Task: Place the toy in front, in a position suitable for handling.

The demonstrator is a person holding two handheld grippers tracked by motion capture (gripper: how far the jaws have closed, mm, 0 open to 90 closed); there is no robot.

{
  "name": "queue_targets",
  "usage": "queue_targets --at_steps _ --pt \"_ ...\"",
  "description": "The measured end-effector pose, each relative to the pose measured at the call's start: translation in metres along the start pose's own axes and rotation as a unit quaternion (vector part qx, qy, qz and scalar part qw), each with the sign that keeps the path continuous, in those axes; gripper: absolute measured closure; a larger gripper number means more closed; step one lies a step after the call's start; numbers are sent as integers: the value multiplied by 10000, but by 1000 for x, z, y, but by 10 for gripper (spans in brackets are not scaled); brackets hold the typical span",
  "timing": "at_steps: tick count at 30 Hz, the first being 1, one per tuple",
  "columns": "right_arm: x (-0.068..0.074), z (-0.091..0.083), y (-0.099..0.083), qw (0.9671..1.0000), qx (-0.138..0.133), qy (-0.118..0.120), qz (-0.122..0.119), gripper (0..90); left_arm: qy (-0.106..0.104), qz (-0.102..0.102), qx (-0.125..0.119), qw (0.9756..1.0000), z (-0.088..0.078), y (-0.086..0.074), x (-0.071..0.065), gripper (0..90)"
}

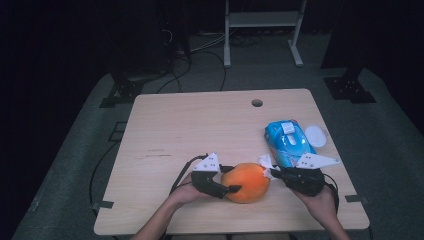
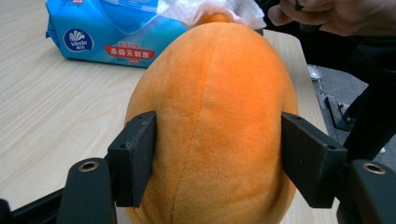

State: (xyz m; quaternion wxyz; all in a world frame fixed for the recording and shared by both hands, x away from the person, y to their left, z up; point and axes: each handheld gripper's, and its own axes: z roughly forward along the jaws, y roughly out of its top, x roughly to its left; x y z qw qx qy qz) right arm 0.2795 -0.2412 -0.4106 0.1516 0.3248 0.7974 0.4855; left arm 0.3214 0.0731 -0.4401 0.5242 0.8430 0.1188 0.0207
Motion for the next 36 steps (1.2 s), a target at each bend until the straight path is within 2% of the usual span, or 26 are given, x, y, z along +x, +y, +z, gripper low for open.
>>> queue_targets --at_steps 5,7,10,14,16,19,22,25,27,36 --pt "6 -4 12 9996 -226 144 -65 804 24 7 -32 10000 3 3 -3 312" --pt "10 -2 16 9994 -210 258 -103 804 38 44 -38 10000 6 6 -6 309" --pt "22 11 21 9988 -104 357 -303 804 74 160 25 9998 9 8 -10 299" --pt "33 18 27 9980 -91 363 -514 803 79 96 -5 9999 7 6 -7 300" --pt "31 17 26 9981 -50 338 -519 804 90 72 -23 9999 6 5 -6 301" --pt "23 13 20 9987 -2 168 -490 804 118 51 -29 9999 5 5 -4 300" --pt "10 5 10 9993 57 -32 -364 804 128 -109 -107 9998 4 3 -1 294" --pt "3 -1 4 9995 113 -141 -266 804 121 -180 -133 9997 5 4 0 273" --pt "4 -2 4 9995 119 -129 -244 804 132 -148 -136 9997 7 4 -2 274" --pt "32 18 29 9979 -49 211 -613 804 221 -127 -144 9996 8 6 -5 265"
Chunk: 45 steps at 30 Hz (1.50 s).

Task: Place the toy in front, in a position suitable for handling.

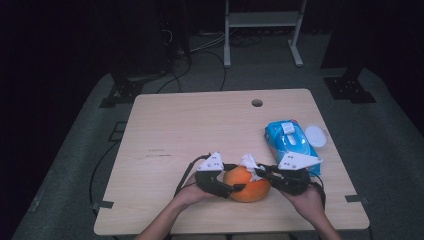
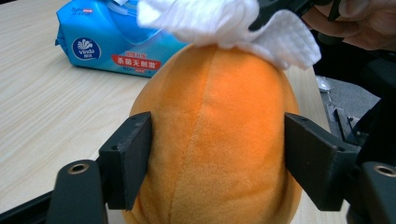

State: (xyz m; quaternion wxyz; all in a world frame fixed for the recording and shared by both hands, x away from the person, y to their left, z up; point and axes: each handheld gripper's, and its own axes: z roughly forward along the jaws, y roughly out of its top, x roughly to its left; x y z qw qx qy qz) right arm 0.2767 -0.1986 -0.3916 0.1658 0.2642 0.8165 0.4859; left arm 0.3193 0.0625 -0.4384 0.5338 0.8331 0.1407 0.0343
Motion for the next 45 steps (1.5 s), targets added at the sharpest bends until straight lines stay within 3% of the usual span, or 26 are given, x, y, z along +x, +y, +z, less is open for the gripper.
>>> queue_targets --at_steps 5,7,11,15,21,24,27,29,31,35,40,44,45 --pt "-5 2 -5 9999 146 30 75 806 -21 30 -74 10000 -1 1 1 181" --pt "-8 -2 -10 9998 146 -1 120 806 13 58 -44 10000 -1 3 2 123" --pt "-16 -13 -20 9996 139 -60 250 805 -45 -21 -141 9999 -4 3 6 101" --pt "-22 -22 -28 9992 157 -150 350 805 -210 -70 -161 9996 0 0 10 89" --pt "-29 -30 -37 9984 169 -212 495 805 -677 -232 -190 9973 14 -8 16 71" --pt "-35 -31 -43 9974 128 -185 682 805 -880 -151 -190 9958 24 -8 15 94" --pt "-37 -33 -44 9967 38 -133 796 804 -822 -25 -235 9963 24 -4 11 221" --pt "-40 -33 -42 9961 -60 -75 872 804 -677 87 -207 9975 19 3 7 275" --pt "-43 -32 -39 9958 -125 -53 907 804 -473 173 -226 9985 11 13 3 290" --pt "-44 -18 -31 9953 -177 63 951 805 -310 234 -120 9992 -12 28 1 299" --pt "-41 6 -23 9943 -110 327 1011 804 -149 66 27 9999 -35 27 3 305" --pt "-39 28 -25 9935 71 437 1052 805 103 -173 246 9995 -37 13 9 332" --pt "-39 30 -25 9933 81 447 1067 805 107 -244 185 9995 -37 9 11 337"
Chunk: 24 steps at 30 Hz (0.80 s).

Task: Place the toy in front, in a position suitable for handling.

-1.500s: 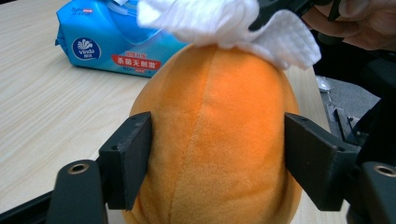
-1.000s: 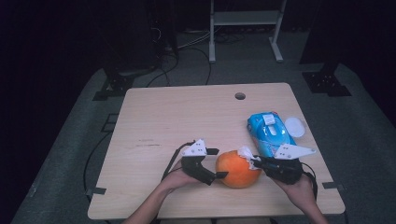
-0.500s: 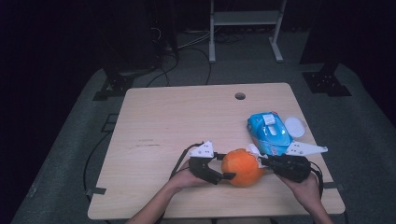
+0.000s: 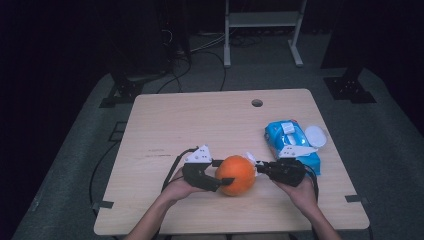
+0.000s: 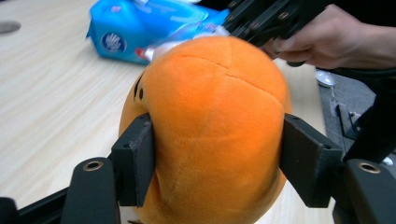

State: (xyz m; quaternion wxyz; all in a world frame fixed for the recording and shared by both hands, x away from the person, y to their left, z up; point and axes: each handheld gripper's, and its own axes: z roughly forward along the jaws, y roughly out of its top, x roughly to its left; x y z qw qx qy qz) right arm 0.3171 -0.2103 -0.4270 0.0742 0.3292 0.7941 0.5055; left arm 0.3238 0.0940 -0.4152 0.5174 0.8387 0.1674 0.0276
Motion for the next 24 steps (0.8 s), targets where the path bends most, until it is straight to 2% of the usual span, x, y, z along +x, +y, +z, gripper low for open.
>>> queue_targets --at_steps 2,3,5,8,11,14,17,19,24 --pt "1 0 1 10000 -46 5 -34 805 -11 -153 -147 9998 0 -4 2 338" --pt "2 -2 3 9999 -105 43 -29 805 -9 -164 -150 9998 1 -4 3 338" --pt "6 -6 9 9996 -238 104 -74 805 12 -138 -124 9998 4 -2 2 337" --pt "18 -8 19 9988 -348 77 -334 805 56 -68 -84 9999 10 1 0 332" --pt "28 -10 26 9975 -475 160 -504 805 78 -128 -120 9998 13 2 -1 327" --pt "33 -11 29 9968 -457 133 -640 805 102 -117 -108 9998 13 2 0 326" --pt "28 -10 26 9973 -377 47 -634 805 117 -116 -138 9998 13 0 1 326" --pt "22 -10 20 9977 -281 -108 -612 805 116 -142 -155 9997 13 0 2 325" --pt "7 -13 4 9994 -134 -149 -278 805 113 -122 -202 9997 13 -1 2 325"
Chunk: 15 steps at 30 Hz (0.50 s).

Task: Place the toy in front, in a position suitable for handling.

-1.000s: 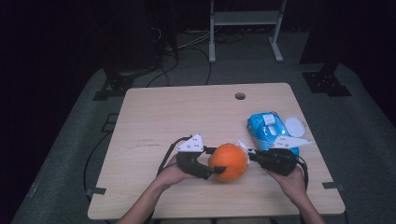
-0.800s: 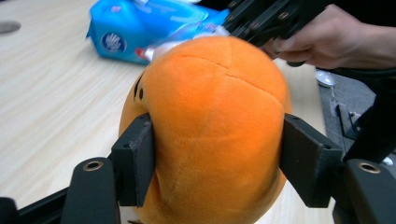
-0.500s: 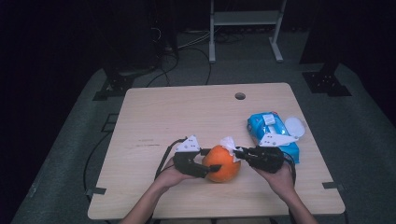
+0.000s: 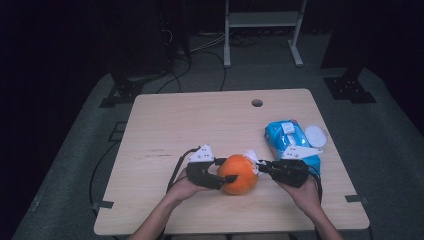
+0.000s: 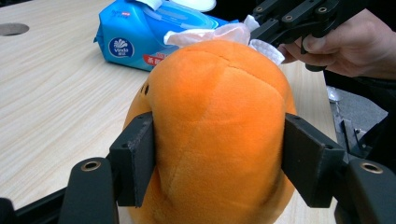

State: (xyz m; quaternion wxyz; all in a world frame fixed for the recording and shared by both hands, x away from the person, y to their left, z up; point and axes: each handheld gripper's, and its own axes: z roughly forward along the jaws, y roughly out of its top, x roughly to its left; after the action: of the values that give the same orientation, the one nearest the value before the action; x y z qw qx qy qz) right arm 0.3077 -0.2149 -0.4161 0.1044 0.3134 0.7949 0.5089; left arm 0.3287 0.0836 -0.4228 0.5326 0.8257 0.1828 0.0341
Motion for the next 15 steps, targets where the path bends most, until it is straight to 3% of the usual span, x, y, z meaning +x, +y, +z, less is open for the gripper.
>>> queue_targets --at_steps 3,9,15 --pt "4 -3 4 10000 -57 39 -41 805 30 -6 -12 10000 1 0 0 325" --pt "23 -1 23 9985 -301 227 -385 804 79 -27 -38 10000 3 0 -1 323" --pt "16 3 19 9991 -257 179 -279 805 53 10 -67 10000 4 1 -2 270"
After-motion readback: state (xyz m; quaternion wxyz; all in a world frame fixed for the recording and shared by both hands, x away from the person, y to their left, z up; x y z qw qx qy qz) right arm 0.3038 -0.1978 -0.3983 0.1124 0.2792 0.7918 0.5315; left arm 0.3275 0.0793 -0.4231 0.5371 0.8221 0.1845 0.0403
